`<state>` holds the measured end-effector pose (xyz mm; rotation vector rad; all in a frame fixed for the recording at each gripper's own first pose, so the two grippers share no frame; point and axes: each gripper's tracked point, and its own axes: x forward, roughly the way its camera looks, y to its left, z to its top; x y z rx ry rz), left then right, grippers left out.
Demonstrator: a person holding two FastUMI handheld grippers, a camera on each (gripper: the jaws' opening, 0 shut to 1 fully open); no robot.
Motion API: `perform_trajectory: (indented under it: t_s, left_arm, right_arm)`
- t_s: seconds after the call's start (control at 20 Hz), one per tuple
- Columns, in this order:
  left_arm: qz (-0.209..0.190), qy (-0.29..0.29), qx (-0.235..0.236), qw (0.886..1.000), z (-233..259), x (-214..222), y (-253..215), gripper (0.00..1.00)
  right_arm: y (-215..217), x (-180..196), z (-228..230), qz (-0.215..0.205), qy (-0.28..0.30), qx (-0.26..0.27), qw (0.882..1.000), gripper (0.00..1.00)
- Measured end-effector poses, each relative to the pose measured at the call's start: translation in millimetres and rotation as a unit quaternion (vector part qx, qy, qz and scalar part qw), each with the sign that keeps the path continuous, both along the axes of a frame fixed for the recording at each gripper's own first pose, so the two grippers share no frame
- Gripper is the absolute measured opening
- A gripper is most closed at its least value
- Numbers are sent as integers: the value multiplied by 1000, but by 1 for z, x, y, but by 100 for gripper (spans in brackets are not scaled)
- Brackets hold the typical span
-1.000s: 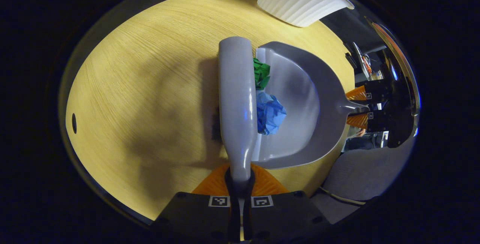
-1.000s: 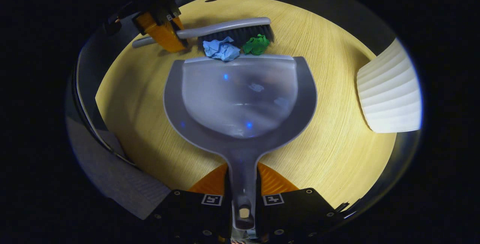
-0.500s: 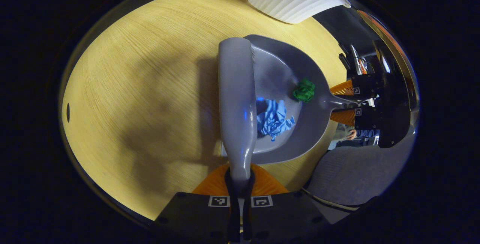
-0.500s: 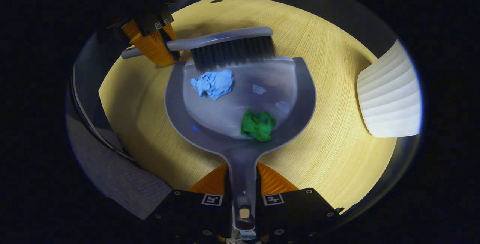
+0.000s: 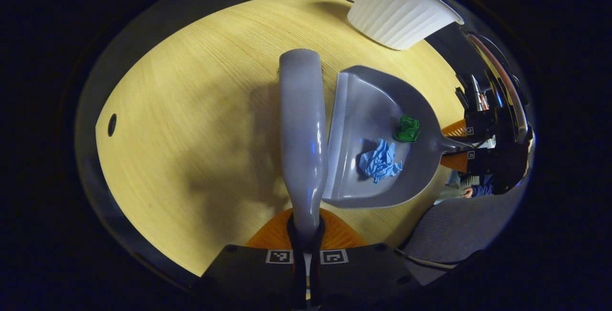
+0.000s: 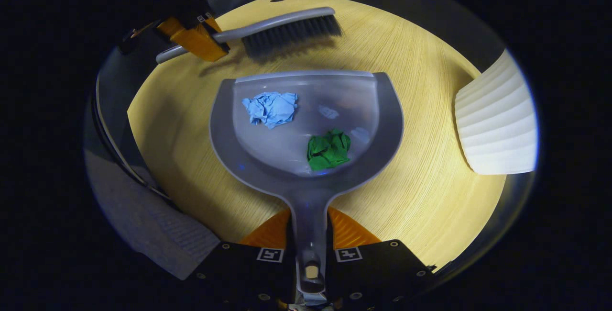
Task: Pick up the small broom and dustpan from the desktop, sweep the trash into the dustpan with the broom, and then empty the trash into the garbage bin.
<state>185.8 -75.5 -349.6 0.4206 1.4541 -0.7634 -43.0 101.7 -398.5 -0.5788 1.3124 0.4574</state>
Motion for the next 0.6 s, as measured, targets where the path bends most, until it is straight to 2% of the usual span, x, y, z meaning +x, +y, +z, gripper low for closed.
perform_trajectory:
  t_s: [0.15, 0.2, 0.6]
  left_arm:
    - [21, -14, -2, 1000, 12, -1, 13, 6]
    - [28, -19, -1, 999, 15, -1, 18, 6]
    - [101, -50, 2, 994, 31, -16, 64, 6]
  right_arm:
    - [0, -3, 0, -8, -5, 3, 1000, 24]
    - [1, -4, 0, -12, -8, 2, 1000, 21]
    - [5, -5, 9, -25, -20, 3, 999, 22]
